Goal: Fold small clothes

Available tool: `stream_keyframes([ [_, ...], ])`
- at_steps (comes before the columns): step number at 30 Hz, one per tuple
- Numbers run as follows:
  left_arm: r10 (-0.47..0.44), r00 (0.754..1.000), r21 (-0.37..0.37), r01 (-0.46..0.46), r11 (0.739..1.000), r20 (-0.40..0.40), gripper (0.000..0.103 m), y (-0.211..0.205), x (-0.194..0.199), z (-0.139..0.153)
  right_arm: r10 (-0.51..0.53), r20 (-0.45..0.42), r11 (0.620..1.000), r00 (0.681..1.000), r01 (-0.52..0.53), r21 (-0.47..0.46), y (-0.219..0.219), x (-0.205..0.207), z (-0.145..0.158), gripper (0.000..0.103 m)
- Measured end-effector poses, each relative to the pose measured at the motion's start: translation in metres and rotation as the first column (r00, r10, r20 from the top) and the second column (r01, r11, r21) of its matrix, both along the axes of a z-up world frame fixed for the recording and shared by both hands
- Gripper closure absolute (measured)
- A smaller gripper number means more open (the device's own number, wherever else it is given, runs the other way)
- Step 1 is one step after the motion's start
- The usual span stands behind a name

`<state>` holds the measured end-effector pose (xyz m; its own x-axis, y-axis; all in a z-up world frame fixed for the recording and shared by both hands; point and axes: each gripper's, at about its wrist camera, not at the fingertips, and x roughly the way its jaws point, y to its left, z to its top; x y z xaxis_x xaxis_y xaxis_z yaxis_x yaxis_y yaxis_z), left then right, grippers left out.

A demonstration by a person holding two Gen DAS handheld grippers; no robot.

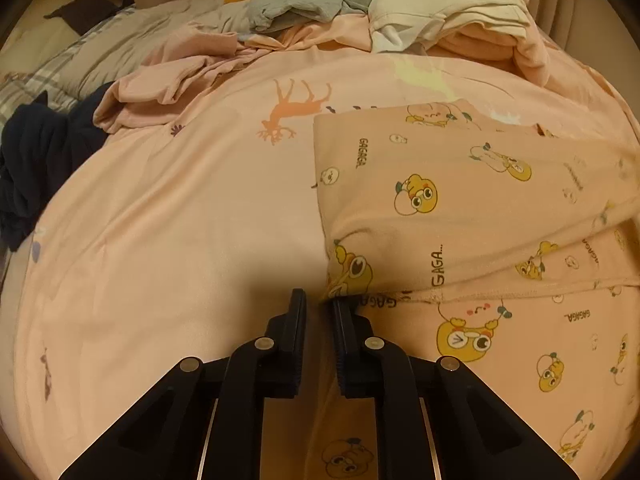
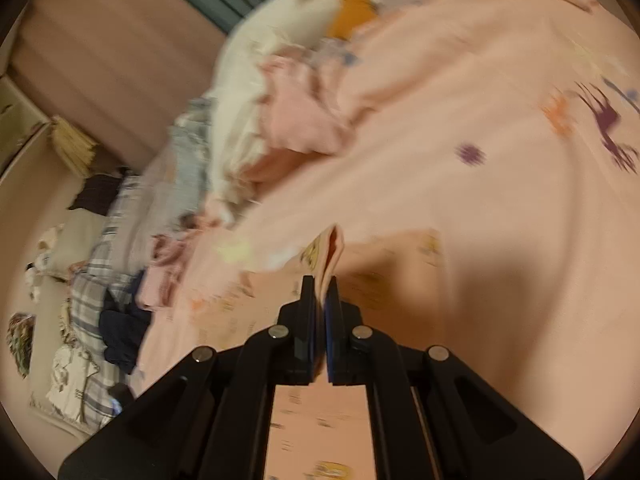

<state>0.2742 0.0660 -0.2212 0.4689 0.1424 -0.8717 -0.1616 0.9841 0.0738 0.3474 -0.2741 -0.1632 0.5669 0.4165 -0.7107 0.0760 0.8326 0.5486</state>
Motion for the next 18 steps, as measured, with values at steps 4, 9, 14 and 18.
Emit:
stream_keyframes([
  [4,-0.041,0.999,-0.009,0.041,0.999,-0.034,0.09,0.001,-0.01,0.004,-0.032,-0.15,0.998,0.988,0.025,-0.049,-0.011,0.002,-0.052,0.095],
  [9,-0.105,0.993,0.025,0.106,0.994,-0.063,0.089,0.003,-0.042,0.032,-0.09,-0.134,0.974,0.987,0.058,-0.221,-0.018,-0.005,-0.053,0.096],
  [14,-0.081,0.996,0.075,0.078,0.994,0.029,0.089,0.011,-0.04,0.059,-0.042,-0.061,0.973,0.997,0.027,-0.231,-0.023,-0.01,-0.014,0.095],
  [18,-0.079,0.99,-0.143,0.095,0.985,0.114,0.089,0.0,-0.006,0.065,0.077,0.009,0.988,0.997,-0.075,-0.137,0.01,-0.016,0.009,0.095],
])
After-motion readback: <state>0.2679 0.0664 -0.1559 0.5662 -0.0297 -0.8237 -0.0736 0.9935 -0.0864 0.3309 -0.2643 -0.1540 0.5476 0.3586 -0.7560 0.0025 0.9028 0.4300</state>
